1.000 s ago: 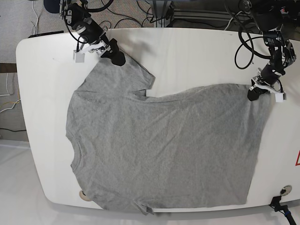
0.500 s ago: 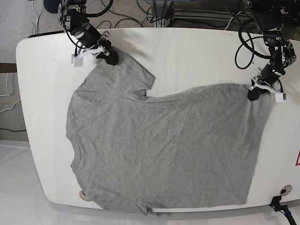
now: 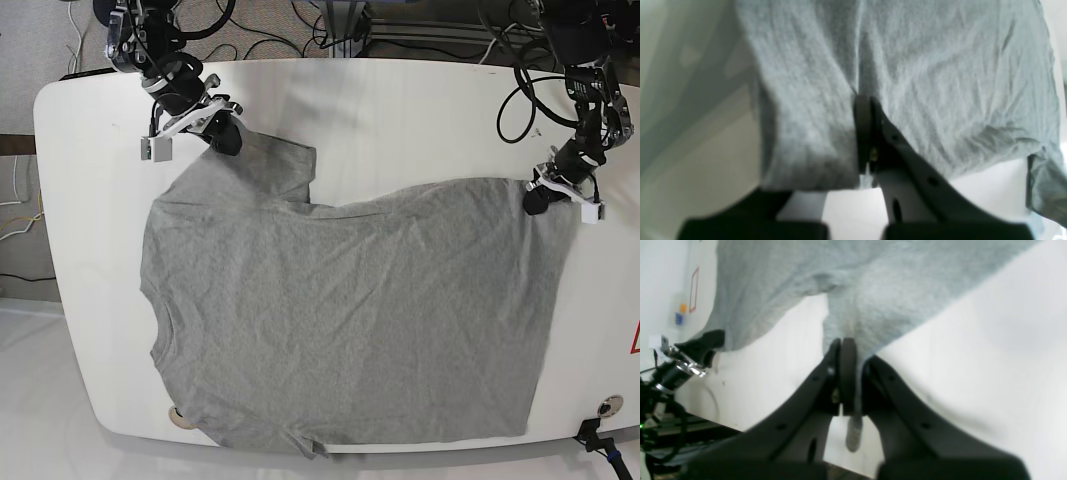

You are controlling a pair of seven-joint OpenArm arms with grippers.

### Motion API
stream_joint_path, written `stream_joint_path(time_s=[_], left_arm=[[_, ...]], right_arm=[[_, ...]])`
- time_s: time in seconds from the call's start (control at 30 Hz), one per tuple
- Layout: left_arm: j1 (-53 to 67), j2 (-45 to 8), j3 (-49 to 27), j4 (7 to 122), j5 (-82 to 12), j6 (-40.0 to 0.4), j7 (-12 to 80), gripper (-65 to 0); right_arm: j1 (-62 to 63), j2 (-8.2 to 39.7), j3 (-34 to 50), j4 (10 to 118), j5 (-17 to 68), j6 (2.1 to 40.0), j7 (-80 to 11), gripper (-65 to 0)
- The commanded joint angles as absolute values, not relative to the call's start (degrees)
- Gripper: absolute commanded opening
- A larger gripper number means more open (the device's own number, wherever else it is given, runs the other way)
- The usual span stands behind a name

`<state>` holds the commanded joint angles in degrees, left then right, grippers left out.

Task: Fold the T-shirt properly
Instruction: 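Grasp the sleeve edge with the right gripper, then lift both grippers and pull the shirt edge toward the arms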

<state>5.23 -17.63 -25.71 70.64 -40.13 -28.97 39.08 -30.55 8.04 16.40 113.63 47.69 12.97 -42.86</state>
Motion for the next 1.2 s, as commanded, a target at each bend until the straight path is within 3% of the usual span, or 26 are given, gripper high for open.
stream_joint_path(time_s=[0.1, 0.2, 0.47, 0.63, 0.8, 0.93, 1.1, 1.2], left_arm=[[7.6, -16.2, -25.7, 78.4, -34.1, -29.1, 39.1, -65.0], [10.7, -15.9, -25.7, 84.7, -29.9, -31.6, 39.1, -65.0], [18.7, -16.0, -25.8, 92.3, -26.5, -35.2, 39.1, -65.0], [23.7, -16.0, -25.8, 98.7, -24.5, -35.3, 39.1, -65.0], [28.3, -15.0, -25.8, 104.6, -18.7, -37.8, 39.1, -65.0], [29.7, -15.0, -26.0, 106.0, -17.7, -38.4, 38.5, -65.0], [31.2, -15.1, -26.0, 105.9, -17.5, -37.8, 30.2, -65.0], [30.9, -15.1, -26.0, 105.9, -17.5, -37.8, 28.8, -65.0]], right_arm=[[-32.5, 8.1, 16.4, 113.6, 46.8, 13.1, -42.8, -65.0], [-34.4, 8.1, 16.4, 114.4, 44.4, 13.3, -42.6, -65.0], [-40.7, 8.2, 16.3, 115.8, 37.2, 13.5, -37.1, -65.0], [-43.6, 8.2, 16.3, 116.1, 36.8, 14.8, -36.1, -65.0], [-45.9, 8.3, 16.3, 116.1, 36.4, 15.9, -36.0, -65.0], [-46.0, 8.3, 16.1, 116.1, 29.1, 16.0, -31.3, -65.0], [-44.2, 8.3, 12.4, 116.1, 20.5, 17.3, -26.3, -65.0], [-42.3, 8.4, 11.7, 116.1, 19.0, 17.7, -25.5, -65.0]])
